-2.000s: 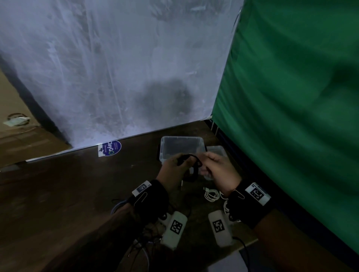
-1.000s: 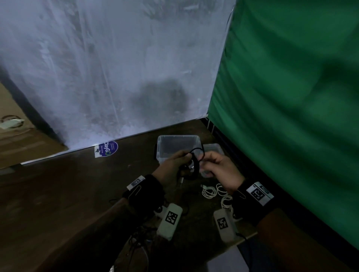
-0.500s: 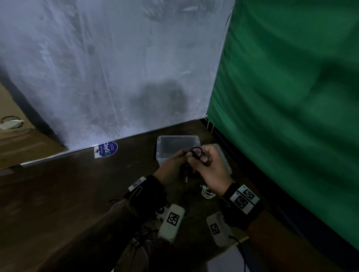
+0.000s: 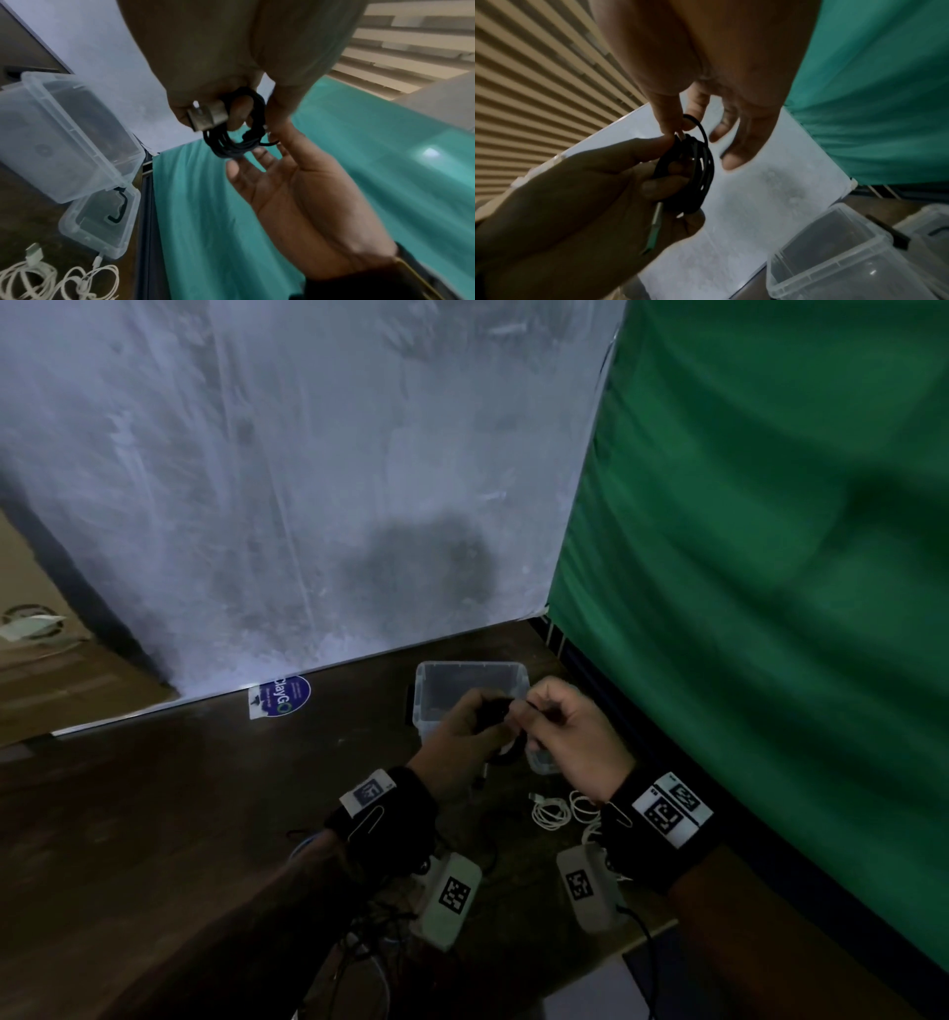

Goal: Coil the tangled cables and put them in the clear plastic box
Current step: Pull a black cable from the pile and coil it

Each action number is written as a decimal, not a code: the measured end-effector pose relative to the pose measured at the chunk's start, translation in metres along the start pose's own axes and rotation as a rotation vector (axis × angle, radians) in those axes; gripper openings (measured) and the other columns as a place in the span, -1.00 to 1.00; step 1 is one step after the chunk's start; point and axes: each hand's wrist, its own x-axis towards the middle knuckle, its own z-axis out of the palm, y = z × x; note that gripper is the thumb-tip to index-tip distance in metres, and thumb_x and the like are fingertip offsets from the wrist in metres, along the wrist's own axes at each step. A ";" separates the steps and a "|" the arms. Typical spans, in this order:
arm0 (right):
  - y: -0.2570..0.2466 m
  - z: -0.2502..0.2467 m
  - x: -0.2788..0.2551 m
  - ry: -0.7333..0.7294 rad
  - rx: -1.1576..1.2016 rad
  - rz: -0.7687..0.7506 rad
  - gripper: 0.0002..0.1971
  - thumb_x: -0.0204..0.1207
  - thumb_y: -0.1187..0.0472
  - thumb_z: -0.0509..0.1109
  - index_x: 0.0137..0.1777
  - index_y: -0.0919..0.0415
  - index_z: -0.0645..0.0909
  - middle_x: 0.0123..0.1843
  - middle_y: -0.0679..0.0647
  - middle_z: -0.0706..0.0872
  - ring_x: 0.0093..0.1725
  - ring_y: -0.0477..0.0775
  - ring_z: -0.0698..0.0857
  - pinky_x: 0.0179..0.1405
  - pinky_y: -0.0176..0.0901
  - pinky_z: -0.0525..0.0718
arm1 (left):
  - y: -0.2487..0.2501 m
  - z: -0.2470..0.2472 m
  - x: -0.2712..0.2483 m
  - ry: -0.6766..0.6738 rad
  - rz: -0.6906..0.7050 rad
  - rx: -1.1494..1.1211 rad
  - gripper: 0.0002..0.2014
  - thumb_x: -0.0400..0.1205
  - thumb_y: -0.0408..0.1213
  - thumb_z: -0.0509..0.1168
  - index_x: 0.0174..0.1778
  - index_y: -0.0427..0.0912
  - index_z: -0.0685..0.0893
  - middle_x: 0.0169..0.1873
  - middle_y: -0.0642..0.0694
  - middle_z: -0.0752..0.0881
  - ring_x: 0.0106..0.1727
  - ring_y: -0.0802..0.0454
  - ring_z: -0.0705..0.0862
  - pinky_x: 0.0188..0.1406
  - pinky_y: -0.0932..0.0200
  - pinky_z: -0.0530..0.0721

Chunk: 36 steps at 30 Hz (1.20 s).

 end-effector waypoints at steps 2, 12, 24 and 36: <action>0.000 0.000 0.001 0.053 -0.015 -0.049 -0.77 0.62 0.14 0.42 -0.18 0.28 0.53 -0.33 0.08 0.54 -0.31 -0.06 0.53 -0.23 -0.08 0.55 | -0.001 -0.001 0.000 -0.038 0.005 0.065 -0.74 0.61 -0.30 0.36 0.21 -0.12 0.57 0.07 -0.21 0.70 0.08 -0.08 0.70 0.12 -0.05 0.70; 0.008 -0.003 0.004 0.207 -0.182 -0.344 -0.92 0.56 0.31 0.48 -0.03 0.22 0.80 -0.18 -0.07 0.80 -0.15 -0.14 0.77 -0.09 -0.15 0.76 | 0.007 -0.003 0.001 -0.056 0.043 0.309 -0.84 0.72 -0.24 0.23 0.10 -0.20 0.67 -0.34 0.06 0.65 -0.44 0.32 0.58 -0.40 0.41 0.52; -0.001 -0.016 0.005 -0.053 0.025 0.013 -0.80 0.67 0.22 0.34 -0.16 0.21 0.72 -0.36 -0.13 0.71 -0.28 -0.23 0.67 -0.18 -0.37 0.58 | -0.004 0.002 0.004 -0.010 -0.022 0.104 -0.68 0.66 0.03 0.24 0.01 -0.18 0.68 -0.38 0.06 0.65 -0.40 0.19 0.59 -0.43 0.36 0.52; 0.000 -0.024 0.016 0.179 -0.021 -0.033 -0.75 0.69 0.15 0.32 -0.24 0.17 0.61 -0.38 0.00 0.60 -0.37 -0.16 0.54 -0.30 -0.38 0.53 | -0.001 0.003 0.008 -0.172 -0.158 -0.135 -0.86 0.73 -0.28 0.18 0.02 -0.19 0.65 -0.40 0.05 0.65 -0.38 0.20 0.59 -0.36 0.36 0.57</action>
